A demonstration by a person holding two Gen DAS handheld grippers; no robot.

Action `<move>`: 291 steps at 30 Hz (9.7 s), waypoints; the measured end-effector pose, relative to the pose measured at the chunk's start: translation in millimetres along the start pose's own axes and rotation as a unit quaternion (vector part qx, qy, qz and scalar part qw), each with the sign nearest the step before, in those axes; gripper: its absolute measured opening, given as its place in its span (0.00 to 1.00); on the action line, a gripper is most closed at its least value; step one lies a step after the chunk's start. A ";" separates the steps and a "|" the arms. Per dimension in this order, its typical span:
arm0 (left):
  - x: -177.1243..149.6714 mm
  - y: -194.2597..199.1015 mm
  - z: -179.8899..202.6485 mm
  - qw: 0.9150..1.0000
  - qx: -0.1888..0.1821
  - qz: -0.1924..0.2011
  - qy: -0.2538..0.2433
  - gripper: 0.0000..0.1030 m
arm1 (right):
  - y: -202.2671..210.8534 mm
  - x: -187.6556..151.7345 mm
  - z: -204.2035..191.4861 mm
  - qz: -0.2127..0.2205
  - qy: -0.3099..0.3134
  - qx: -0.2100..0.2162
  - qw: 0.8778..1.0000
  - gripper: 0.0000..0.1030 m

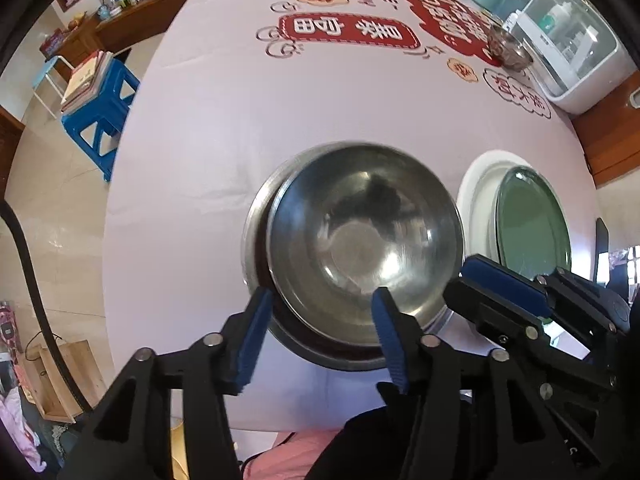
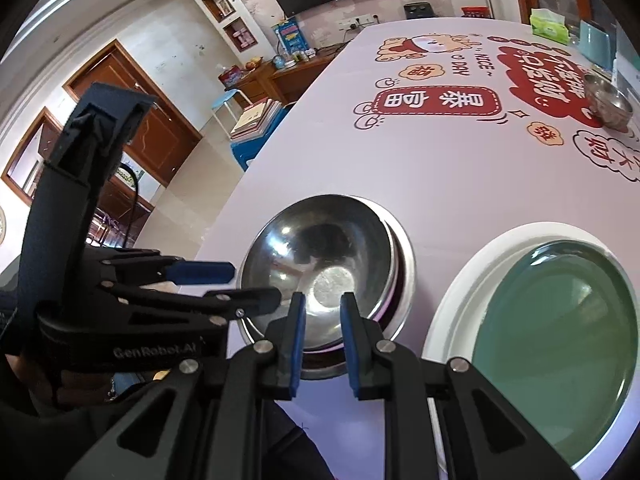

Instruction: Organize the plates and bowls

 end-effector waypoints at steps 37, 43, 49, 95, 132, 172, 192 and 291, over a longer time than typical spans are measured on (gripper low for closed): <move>57.0 64.0 158.7 0.993 -0.034 0.116 -0.006 0.74 | 131.2 16.7 137.9 0.034 -0.025 -0.077 0.996 0.47; 82.3 72.0 192.1 0.992 -0.028 0.120 -0.004 0.75 | 159.6 37.1 184.5 0.051 -0.058 -0.085 0.993 0.49; 113.7 78.5 214.8 0.991 -0.016 0.130 0.004 0.75 | 184.6 71.2 224.7 0.080 -0.054 -0.097 0.991 0.53; 345.0 -32.8 325.7 0.989 -0.058 0.135 -0.024 0.76 | 140.0 176.2 388.5 0.213 -0.163 -0.170 0.948 0.56; 331.5 -126.5 330.5 0.992 -0.122 0.010 0.035 0.14 | 76.0 169.2 424.9 0.140 -0.200 -0.123 0.962 0.17; 164.2 -35.2 269.2 0.992 -0.103 0.015 0.068 0.14 | 110.9 90.6 297.1 0.064 -0.089 -0.106 0.988 0.12; 56.6 24.2 193.5 0.976 -0.113 0.067 0.173 0.17 | 124.7 56.8 179.4 0.038 0.087 -0.055 0.994 0.14; 2.6 -23.8 -56.9 0.990 -0.115 -0.010 0.082 0.52 | -13.4 -1.6 51.2 -0.013 -0.189 0.009 0.982 0.39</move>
Point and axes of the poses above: each gripper's, at about its wrist camera, not at the fingertips, and y roughly against the way its jaws point, z to its right, x to its top, the point moved 2 cm from there along -y, roughly the way its jaws point, and after that the axes turned 6 degrees about x, right-handed, at the moved point
